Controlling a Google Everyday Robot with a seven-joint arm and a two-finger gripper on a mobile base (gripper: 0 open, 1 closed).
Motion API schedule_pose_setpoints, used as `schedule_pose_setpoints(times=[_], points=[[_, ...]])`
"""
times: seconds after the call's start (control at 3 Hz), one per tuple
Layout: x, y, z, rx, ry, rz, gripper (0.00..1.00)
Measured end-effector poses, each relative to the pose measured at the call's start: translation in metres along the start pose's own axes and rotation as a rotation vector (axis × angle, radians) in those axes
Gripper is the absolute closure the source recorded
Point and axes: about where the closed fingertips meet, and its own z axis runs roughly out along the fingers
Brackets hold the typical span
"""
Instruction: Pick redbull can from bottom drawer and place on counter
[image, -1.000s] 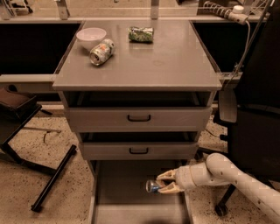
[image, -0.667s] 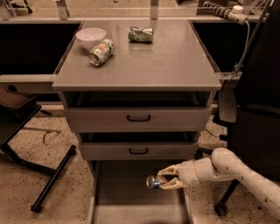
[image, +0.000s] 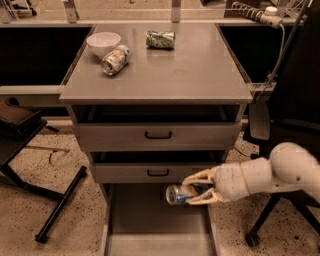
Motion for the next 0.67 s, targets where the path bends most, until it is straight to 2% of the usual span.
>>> schedule_pose_setpoints(times=[0.33, 0.67], points=[[-0.097, -0.035, -0.031, 0.000, 0.034, -0.110, 1.00], [-0.169, -0.090, -0.041, -0.001, 0.050, -0.212, 1.00]])
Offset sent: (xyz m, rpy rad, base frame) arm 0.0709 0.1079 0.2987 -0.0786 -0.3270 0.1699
